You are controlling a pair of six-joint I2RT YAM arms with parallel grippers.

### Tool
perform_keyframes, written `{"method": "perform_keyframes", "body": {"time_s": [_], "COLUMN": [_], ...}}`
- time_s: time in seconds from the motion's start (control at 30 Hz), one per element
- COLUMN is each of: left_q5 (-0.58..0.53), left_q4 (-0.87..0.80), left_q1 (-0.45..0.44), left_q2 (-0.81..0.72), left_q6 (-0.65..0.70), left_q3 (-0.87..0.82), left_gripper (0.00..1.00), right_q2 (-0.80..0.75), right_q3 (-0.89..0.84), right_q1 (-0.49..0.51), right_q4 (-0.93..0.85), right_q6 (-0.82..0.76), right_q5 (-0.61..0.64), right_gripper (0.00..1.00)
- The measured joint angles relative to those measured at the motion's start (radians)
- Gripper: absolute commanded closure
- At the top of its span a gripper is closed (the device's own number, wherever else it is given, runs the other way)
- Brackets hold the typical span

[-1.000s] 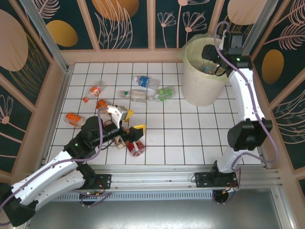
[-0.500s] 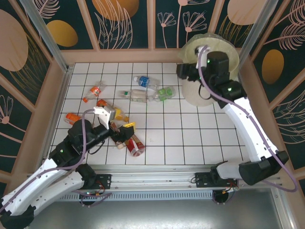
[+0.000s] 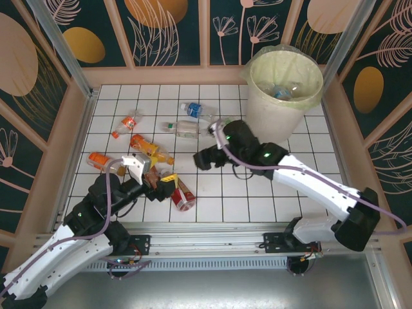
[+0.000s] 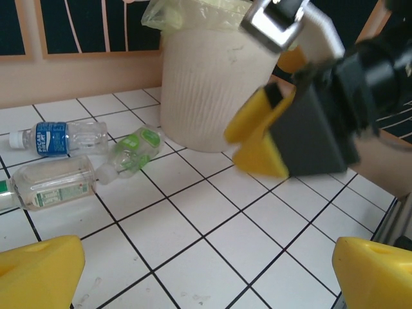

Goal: Put the plastic bottles in the bin

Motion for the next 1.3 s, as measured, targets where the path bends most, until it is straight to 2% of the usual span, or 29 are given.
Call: {"method": "perform_keyframes", "body": {"time_s": [0.23, 0.47, 0.83, 1.0, 1.3], "left_q5": [0.000, 0.023, 0.061, 0.065, 0.080], "left_q4": [-0.028, -0.059, -0.054, -0.054, -0.054], "left_q1": [0.000, 0.000, 0.000, 0.000, 0.000], "left_q2": [0.006, -0.021, -0.127, -0.122, -0.095], "left_q6": [-0.051, -0.130, -0.140, -0.140, -0.140], "left_q3": [0.000, 0.000, 0.000, 0.000, 0.000], "left_gripper": [0.01, 0.01, 0.01, 0.01, 0.01], "right_q2": [0.190, 0.319, 0.473, 0.553, 0.651], "right_q3": [-0.035, -0.037, 0.008, 0.074, 0.190], "right_q1": [0.120, 0.142, 0.195, 0.237, 0.272], "right_q4": [0.060, 0.120, 0.148, 0.135, 0.042], "right_q6": [0.047, 0.069, 0.075, 0.075, 0.074], "right_q5": [-0.031, -0.078, -0.105, -0.072, 0.065], "right_gripper": [0.08, 0.08, 0.09, 0.10, 0.15]}}
